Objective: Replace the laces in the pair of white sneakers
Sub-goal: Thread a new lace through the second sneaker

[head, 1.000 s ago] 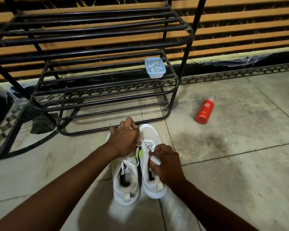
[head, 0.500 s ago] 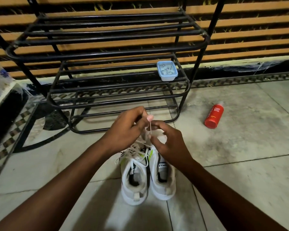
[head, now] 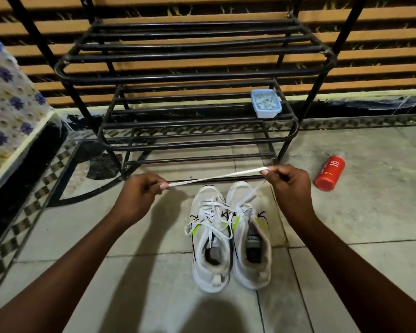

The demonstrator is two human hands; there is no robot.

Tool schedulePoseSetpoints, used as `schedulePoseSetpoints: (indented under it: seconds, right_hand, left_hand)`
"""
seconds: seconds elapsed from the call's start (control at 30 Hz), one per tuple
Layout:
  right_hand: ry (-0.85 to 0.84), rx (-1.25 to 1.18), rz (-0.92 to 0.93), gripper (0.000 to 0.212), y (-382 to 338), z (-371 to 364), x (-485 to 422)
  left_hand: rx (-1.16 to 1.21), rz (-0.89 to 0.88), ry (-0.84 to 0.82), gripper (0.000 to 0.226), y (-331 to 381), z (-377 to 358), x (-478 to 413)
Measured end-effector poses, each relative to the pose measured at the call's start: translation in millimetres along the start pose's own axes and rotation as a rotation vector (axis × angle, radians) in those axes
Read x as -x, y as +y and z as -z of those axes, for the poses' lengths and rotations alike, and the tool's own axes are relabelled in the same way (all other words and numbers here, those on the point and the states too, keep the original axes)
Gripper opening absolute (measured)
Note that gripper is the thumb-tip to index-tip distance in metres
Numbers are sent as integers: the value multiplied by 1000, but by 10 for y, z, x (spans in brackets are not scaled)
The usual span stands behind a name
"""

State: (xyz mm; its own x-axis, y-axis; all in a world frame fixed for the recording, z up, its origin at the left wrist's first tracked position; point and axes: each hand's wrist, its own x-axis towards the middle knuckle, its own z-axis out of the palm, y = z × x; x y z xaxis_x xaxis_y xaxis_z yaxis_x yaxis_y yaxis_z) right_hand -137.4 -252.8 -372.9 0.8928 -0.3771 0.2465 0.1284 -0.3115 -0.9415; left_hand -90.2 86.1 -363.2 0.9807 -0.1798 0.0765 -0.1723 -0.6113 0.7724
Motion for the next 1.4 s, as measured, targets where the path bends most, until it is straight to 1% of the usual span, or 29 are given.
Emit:
schedulePoseSetpoints:
  seconds: [0.07,0.13,0.27,0.37,0.43,0.5,0.6,0.63,0.67,0.73,0.83,0.9,0.97,1.03,1.13,1.2,1.23,1.33,1.4]
  right_hand:
    - [-2,2,-29,9,34,10,-15]
    - [-14,20,-39,14,74,6,-28]
    - [-20,-16,-103,16,124,-13,-38]
    - [-27,-23,-157,10,177,-13,-67]
    - [-58,-35,-216,10,229,2,-79]
    - [-88,-54,-272,23,288,19,-62]
    - [-102,-114,-346,47,367,52,27]
    - [-106,-95,-353,52,401,66,66]
    - [-103,-45,-349,54,433,99,113]
    - [-100,60,-325,52,475,130,223]
    - [-117,160,-295,34,499,171,366]
    - [-174,243,-259,21,518,190,446]
    - [-225,272,-220,18,522,181,539]
    - [-249,246,-172,23,518,169,642]
    - [-242,282,30,36,515,135,729]
    - [-273,310,172,40,508,105,729]
    - [-298,344,208,41,522,98,716]
    - [-319,455,178,37,600,75,675]
    - [-254,462,127,25,640,42,700]
  left_hand:
    - [-75,81,11,12,-195,26,30]
    - [-145,124,30,11,-326,21,74]
    - [-207,146,47,7,-376,-35,141]
    - [-243,148,35,8,-295,-92,126]
    - [-190,149,17,15,-179,-165,111]
    - [-78,166,-12,23,-19,-283,102]
    - [107,195,-82,22,275,-528,126]
    - [194,216,-110,21,370,-617,132]
    - [301,251,-137,18,475,-724,136]
    - [488,327,-179,13,678,-892,159]
    - [591,360,-204,21,884,-1148,152]
    - [569,368,-212,18,948,-1296,138]
    - [488,383,-196,16,966,-1411,104]
    - [427,409,-176,21,954,-1527,60]
    - [342,452,-150,32,963,-1641,14]
    - [259,449,-130,28,970,-1662,13]
    - [247,446,-121,26,975,-1673,18]
    - [262,447,-94,29,992,-1701,11]
    - [209,411,-108,31,981,-1706,27]
